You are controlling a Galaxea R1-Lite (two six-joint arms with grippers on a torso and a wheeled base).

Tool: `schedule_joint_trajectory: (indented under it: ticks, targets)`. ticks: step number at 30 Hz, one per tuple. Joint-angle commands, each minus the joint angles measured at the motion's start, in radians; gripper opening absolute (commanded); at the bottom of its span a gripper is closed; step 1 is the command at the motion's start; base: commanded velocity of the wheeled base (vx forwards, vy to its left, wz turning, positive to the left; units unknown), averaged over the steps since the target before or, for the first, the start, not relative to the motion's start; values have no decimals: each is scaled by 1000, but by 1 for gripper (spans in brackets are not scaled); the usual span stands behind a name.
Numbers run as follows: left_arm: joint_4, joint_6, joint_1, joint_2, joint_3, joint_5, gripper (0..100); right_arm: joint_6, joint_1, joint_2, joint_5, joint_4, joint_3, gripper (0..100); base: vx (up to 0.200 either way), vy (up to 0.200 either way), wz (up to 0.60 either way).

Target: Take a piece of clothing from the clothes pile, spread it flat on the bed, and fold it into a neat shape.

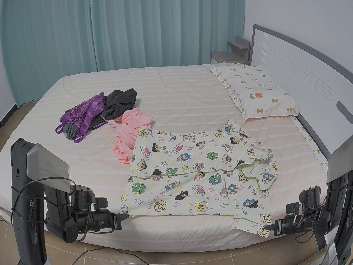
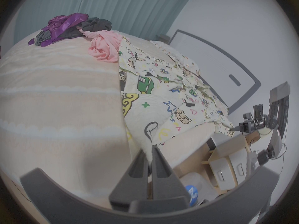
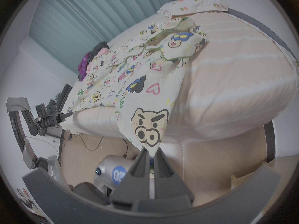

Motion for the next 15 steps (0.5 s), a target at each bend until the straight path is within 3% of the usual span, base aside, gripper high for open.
schedule_joint_trajectory:
  ticks: [1,10,15]
  targets:
    - [-3,37,3,10,44,6,0,-60,-7,-78,6,86,17,0,0,0,0]
    - [-40,106,3,36,95,75,0,-97,-37,-169,32,207,17,0,0,0,0]
    - [-116,106,1,37,197,66,0,-188,-44,-230,53,354,17,0,0,0,0]
